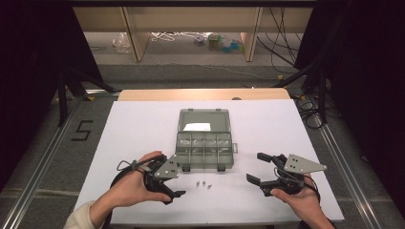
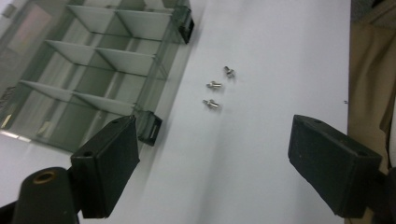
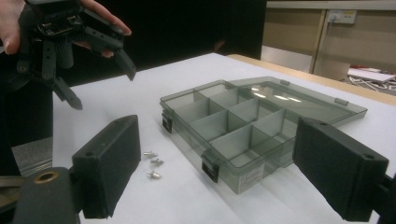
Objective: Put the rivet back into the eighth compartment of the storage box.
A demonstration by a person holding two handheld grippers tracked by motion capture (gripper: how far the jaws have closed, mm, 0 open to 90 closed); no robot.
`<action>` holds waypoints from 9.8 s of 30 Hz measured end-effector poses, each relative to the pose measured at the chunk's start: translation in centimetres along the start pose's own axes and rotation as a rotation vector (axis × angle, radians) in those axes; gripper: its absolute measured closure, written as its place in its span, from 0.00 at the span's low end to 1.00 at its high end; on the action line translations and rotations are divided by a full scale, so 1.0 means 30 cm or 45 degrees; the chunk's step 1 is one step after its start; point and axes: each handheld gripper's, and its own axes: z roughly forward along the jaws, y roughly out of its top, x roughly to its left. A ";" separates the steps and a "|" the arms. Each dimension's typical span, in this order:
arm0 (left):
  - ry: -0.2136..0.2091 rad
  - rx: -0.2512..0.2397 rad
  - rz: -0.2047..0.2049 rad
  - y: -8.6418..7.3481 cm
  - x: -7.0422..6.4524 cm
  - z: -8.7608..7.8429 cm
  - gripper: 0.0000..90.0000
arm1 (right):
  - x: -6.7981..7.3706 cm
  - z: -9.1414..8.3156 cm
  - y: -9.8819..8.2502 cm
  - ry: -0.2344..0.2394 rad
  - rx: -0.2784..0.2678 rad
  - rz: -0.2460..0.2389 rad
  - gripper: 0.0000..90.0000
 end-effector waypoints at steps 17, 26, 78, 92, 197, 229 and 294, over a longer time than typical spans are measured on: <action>-0.127 0.241 0.182 0.077 0.011 0.193 0.26 | -0.001 0.002 -0.001 -0.002 -0.001 -0.002 0.18; -0.182 0.270 0.188 0.094 0.013 0.240 0.28 | -0.001 0.002 -0.001 -0.001 -0.003 -0.005 0.18; -0.313 0.444 0.124 0.129 0.092 0.325 0.61 | 0.000 0.001 -0.001 0.011 -0.006 0.000 0.18; -0.290 0.476 0.122 0.137 0.101 0.324 0.79 | 0.008 0.000 -0.001 0.025 0.010 0.029 0.18; -0.176 0.438 0.172 0.272 0.127 0.213 0.92 | -0.004 -0.003 0.001 0.000 -0.017 -0.017 0.18; -0.143 0.432 0.253 0.385 0.165 0.217 0.92 | -0.005 -0.006 0.001 -0.007 -0.013 -0.011 0.18; -0.110 0.393 0.369 0.516 0.200 0.344 0.92 | -0.009 -0.008 0.000 0.004 -0.021 -0.011 0.18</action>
